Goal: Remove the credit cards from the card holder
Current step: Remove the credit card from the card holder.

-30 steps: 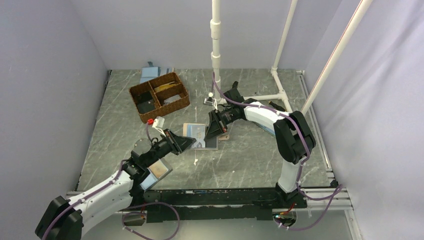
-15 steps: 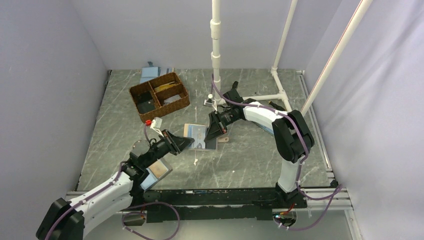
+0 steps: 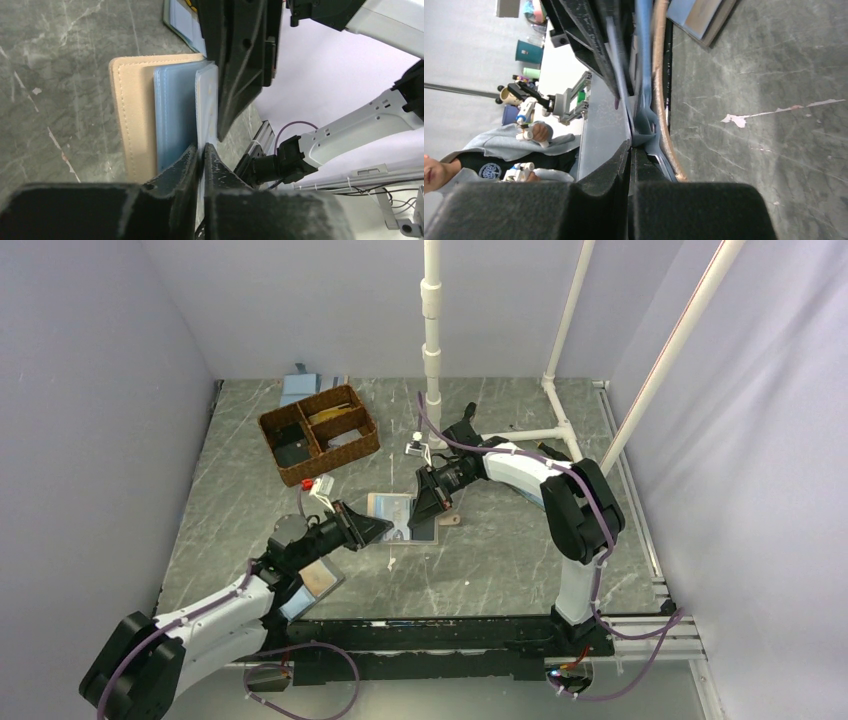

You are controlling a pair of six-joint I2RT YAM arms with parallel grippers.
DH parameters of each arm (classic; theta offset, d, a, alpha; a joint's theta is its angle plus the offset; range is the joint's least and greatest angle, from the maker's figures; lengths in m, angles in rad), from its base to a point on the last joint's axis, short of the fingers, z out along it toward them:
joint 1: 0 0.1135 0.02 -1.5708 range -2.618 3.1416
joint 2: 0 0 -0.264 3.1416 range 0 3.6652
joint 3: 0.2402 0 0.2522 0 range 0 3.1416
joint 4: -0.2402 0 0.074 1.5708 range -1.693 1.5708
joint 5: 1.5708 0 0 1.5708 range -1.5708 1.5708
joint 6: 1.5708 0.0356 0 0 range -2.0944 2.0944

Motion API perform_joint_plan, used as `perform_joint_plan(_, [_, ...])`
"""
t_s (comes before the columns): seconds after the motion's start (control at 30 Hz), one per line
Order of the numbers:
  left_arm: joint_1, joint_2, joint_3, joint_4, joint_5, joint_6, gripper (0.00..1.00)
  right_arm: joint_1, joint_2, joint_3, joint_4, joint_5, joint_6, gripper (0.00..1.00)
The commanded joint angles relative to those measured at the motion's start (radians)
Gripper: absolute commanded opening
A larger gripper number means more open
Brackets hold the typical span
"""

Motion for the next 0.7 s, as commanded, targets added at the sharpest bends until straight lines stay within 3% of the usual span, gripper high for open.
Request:
perform_joint_plan(0.0, [0.008, 0.003, 0.014, 0.098, 0.029, 0.004, 0.03, 0.006, 0.005, 0.045, -0.017, -0.013, -0.045, 0.02])
perform_joint_plan(0.13, [0.011, -0.007, -0.006, 0.154, 0.045, 0.008, 0.00, 0.005, 0.008, 0.042, -0.004, -0.031, -0.035, 0.04])
perform_joint_plan(0.4, [0.012, 0.040, -0.005, 0.248, 0.111, 0.012, 0.00, -0.001, -0.021, -0.003, 0.136, -0.071, 0.114, 0.19])
perform_joint_plan(0.67, [0.013, 0.119, 0.007, 0.317, 0.146, -0.001, 0.00, -0.044, -0.041, -0.015, 0.161, -0.067, 0.149, 0.31])
